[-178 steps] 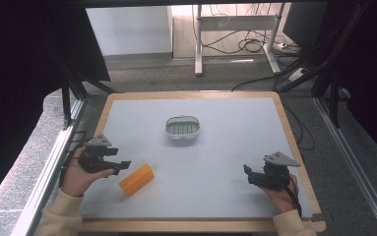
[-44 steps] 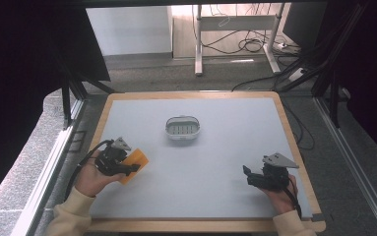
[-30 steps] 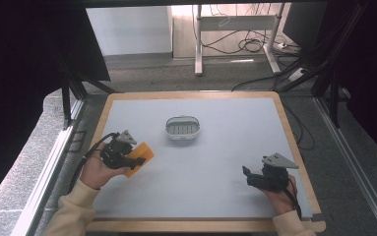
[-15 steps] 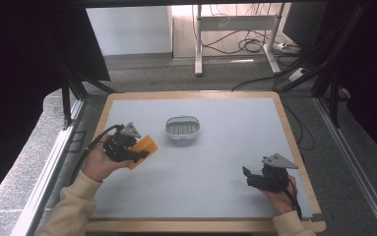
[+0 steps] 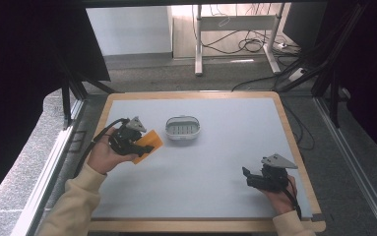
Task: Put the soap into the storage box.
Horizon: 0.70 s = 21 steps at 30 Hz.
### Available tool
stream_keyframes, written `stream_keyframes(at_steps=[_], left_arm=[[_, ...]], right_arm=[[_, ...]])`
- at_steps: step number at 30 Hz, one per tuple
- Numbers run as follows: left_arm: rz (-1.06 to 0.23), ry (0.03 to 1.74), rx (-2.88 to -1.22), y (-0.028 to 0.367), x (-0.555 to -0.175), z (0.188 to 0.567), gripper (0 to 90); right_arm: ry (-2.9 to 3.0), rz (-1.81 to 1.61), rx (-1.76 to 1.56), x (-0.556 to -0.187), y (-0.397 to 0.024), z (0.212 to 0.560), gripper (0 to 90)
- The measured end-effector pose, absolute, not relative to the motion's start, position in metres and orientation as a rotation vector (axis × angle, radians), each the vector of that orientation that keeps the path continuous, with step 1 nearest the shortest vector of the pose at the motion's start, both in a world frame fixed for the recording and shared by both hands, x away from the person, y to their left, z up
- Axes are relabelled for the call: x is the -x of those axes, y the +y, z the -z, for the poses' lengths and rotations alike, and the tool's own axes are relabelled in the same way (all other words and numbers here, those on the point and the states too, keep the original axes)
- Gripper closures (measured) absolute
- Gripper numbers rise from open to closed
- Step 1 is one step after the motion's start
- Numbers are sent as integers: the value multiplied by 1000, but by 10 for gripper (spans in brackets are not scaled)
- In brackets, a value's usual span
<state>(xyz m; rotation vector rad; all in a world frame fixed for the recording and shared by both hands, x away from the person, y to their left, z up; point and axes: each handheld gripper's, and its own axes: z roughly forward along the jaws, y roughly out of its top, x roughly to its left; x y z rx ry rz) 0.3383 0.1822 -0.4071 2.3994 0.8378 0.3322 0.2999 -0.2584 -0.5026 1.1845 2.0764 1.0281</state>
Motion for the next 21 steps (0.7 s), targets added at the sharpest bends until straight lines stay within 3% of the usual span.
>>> stream_keyframes(at_steps=[21], left_arm=[[-356,767,-2442,166,-357,397,623]], right_arm=[[2080,-1026,-1187,-300,-259,503,160]])
